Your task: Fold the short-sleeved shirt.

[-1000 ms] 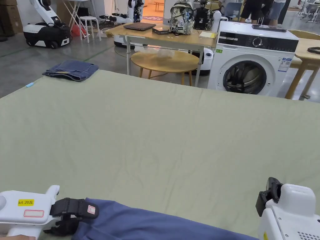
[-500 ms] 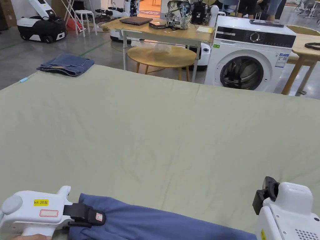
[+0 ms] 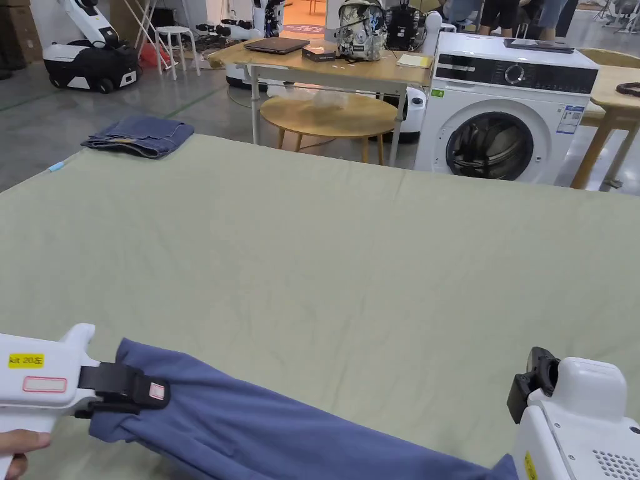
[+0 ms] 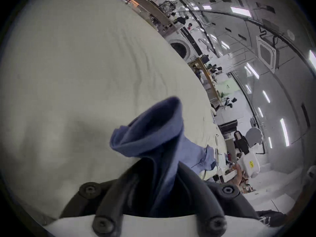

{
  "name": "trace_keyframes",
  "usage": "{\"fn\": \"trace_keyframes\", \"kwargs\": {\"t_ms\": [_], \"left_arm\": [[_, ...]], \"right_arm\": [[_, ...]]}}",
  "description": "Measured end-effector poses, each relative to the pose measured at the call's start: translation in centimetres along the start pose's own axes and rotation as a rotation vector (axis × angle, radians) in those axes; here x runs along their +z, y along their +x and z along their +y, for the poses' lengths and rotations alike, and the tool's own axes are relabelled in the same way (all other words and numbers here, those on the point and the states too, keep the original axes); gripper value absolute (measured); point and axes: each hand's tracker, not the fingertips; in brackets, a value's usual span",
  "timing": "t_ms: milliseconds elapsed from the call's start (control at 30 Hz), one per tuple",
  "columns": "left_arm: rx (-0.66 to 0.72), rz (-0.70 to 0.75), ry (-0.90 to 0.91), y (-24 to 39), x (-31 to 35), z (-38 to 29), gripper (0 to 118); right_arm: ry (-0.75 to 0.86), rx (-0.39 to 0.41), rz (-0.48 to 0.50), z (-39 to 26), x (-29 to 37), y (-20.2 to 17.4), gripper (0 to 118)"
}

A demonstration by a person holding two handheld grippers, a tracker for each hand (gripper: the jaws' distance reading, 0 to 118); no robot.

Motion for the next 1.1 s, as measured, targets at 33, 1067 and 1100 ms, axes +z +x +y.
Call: {"fn": "trace_keyframes", "kwargs": {"t_ms": [33,1067,1100], "left_arm": [[0.000,0.027,0.007,0.7,0.9,-0.3,2],[-0.158,0.166,-0.346,13.8,-19.5,-5.8,2],[-0.161,0.191,-0.356,14.3,-20.5,-6.6,2]], "right_arm": [[0.002,0.001,0.004,0.0,0.0,0.0,0],[-0.045,-0.022,-0.028,-1.3,0.3,2.5,0],[-0.047,-0.022,-0.033,-1.3,0.4,2.7,0]]}}
